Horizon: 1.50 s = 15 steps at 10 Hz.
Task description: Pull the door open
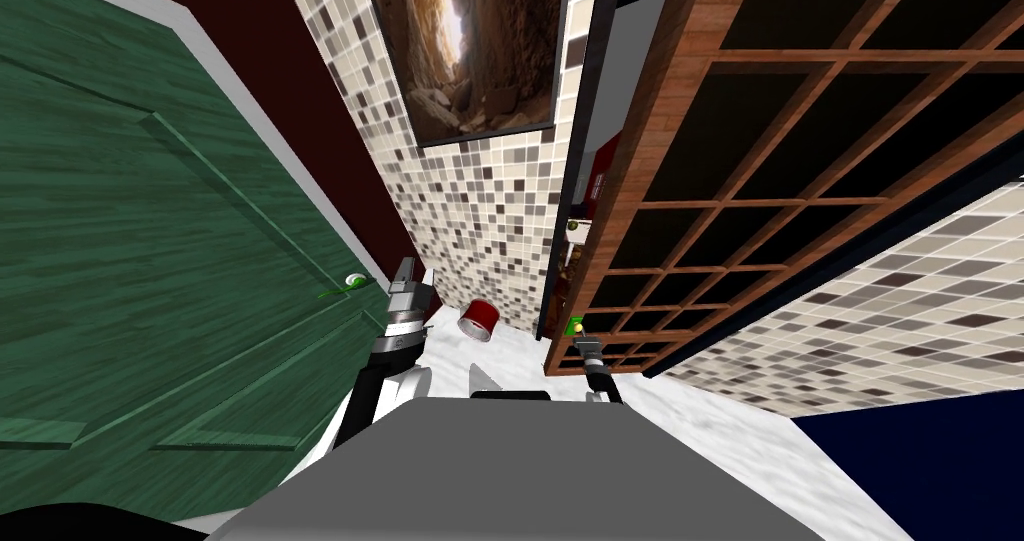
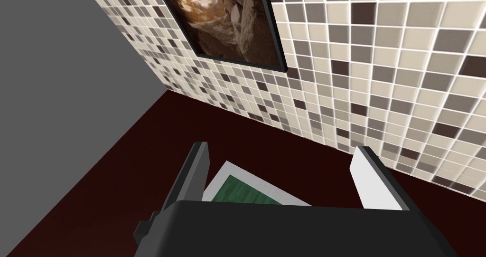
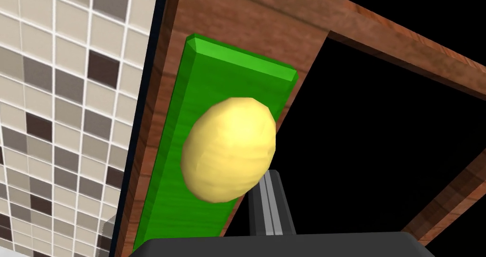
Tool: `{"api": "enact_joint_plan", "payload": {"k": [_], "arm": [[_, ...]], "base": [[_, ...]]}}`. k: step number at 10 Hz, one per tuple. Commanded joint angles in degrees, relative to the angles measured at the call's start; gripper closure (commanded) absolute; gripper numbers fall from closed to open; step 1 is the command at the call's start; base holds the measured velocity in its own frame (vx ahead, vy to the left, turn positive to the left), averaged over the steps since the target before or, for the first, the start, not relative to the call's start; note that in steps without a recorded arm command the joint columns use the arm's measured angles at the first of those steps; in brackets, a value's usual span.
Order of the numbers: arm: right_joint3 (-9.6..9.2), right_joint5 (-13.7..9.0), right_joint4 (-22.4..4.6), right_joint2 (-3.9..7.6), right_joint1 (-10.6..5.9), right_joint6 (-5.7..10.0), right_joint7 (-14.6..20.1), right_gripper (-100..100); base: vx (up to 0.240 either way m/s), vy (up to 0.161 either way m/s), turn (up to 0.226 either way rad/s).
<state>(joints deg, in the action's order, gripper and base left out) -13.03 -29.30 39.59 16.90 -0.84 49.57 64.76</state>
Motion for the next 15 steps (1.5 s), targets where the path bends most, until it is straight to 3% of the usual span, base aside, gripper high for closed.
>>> {"api": "enact_joint_plan", "payload": {"k": [1, 3, 5, 8, 9, 15], "arm": [[-1.15, 0.1, 1.6, -0.95, -0.22, 0.36, 1.1, -100], [-1.15, 0.1, 1.6, -0.95, -0.22, 0.36, 1.1, -100], [-1.90, -1.4, 1.8, -0.91, -0.16, 0.36, 4.7, -100], [-1.90, -1.4, 1.8, -0.91, -0.16, 0.36, 5.6, -100], [-2.26, -2.2, 1.9, -0.90, -0.13, 0.36, 7.8, -100], [-3.15, -4.0, 1.4, -0.86, -0.07, 0.36, 13.0, -100]], "base": [[-0.028, -0.020, 0.044], [0.001, 0.004, -0.016], [-0.040, -0.011, 0.047], [-0.025, -0.013, 0.010], [-0.022, -0.007, 0.028], [-0.037, -0.016, 0.028]]}}
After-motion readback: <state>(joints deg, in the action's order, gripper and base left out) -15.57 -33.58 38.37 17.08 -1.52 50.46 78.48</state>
